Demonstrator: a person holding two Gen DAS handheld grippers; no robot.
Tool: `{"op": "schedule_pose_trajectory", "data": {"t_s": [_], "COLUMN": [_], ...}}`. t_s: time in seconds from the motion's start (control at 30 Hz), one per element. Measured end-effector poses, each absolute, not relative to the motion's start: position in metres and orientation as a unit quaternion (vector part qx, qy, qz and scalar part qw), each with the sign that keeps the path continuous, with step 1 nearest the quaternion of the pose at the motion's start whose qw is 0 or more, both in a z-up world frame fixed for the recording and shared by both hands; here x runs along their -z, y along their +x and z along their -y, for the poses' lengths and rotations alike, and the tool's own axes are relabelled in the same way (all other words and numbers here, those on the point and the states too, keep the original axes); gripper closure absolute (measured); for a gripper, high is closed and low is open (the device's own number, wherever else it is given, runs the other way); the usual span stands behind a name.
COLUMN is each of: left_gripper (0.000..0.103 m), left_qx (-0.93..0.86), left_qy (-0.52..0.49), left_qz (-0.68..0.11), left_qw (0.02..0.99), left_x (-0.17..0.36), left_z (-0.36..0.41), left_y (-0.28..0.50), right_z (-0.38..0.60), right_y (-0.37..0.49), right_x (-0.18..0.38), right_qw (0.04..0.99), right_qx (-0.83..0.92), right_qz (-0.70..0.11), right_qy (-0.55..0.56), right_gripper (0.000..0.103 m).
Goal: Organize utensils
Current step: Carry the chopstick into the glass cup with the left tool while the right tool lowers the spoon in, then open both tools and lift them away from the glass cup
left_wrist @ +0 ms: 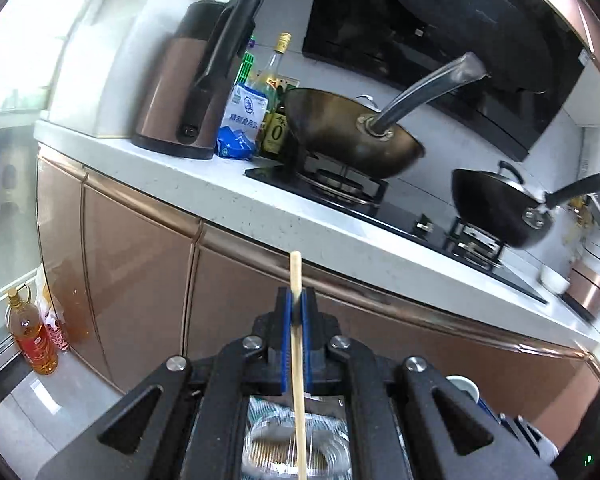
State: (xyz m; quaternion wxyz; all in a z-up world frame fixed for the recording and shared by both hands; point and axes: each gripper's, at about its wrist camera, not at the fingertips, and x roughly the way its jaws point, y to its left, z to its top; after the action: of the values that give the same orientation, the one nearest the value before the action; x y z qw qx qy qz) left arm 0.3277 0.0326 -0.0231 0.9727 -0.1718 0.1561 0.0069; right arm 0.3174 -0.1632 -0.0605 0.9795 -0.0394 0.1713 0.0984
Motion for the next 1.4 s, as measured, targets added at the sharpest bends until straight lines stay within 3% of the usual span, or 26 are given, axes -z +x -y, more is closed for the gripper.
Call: {"op": "schedule_pose_trajectory", "data": {"t_s": [0.4, 0.53, 0.63, 0.67, 0.77, 1.17, 1.4], "left_gripper": [0.099, 0.097, 0.095, 0.091, 0.077, 0.076, 0.073], "left_qx": [-0.062, -0.063, -0.06, -0.056, -0.049, -0.06, -0.062], "left_qy": [-0.127, -0.109, -0.105, -0.106, -0.105, -0.062, -0.076], "left_qz": [-0.119, -0.123, -0.134, -0.135, -0.131, -0.077, -0.091], "left_qw": [0.983, 0.984, 0.984, 0.983, 0.985, 0.993, 0.991], "left_x": [0.097, 0.114, 0.117, 0.114, 0.101, -0.006, -0.035], "left_z": [-0.007, -0.002, -0.004, -0.007, -0.01, -0.037, -0.06], "left_y": [0.369, 0.369, 0.368, 0.366, 0.353, 0.247, 0.18], "right_z": [0.146, 0.143, 0.144, 0.145, 0.149, 0.172, 0.187], "right_y": [0.343, 0.344, 0.338, 0.335, 0.323, 0.229, 0.162], "right_x": [0.136, 0.152, 0.15, 0.147, 0.139, 0.035, -0.007], "right_qw": [0.982, 0.98, 0.98, 0.981, 0.982, 0.99, 0.991], "right_qx": [-0.072, -0.073, -0.071, -0.07, -0.064, -0.056, -0.063], "right_qz": [-0.162, -0.172, -0.172, -0.169, -0.163, -0.11, -0.096], "right_qy": [-0.06, -0.065, -0.066, -0.067, -0.07, -0.068, -0.062], "right_gripper": [0.095, 0.085, 0.067, 0.062, 0.06, 0.06, 0.06]}}
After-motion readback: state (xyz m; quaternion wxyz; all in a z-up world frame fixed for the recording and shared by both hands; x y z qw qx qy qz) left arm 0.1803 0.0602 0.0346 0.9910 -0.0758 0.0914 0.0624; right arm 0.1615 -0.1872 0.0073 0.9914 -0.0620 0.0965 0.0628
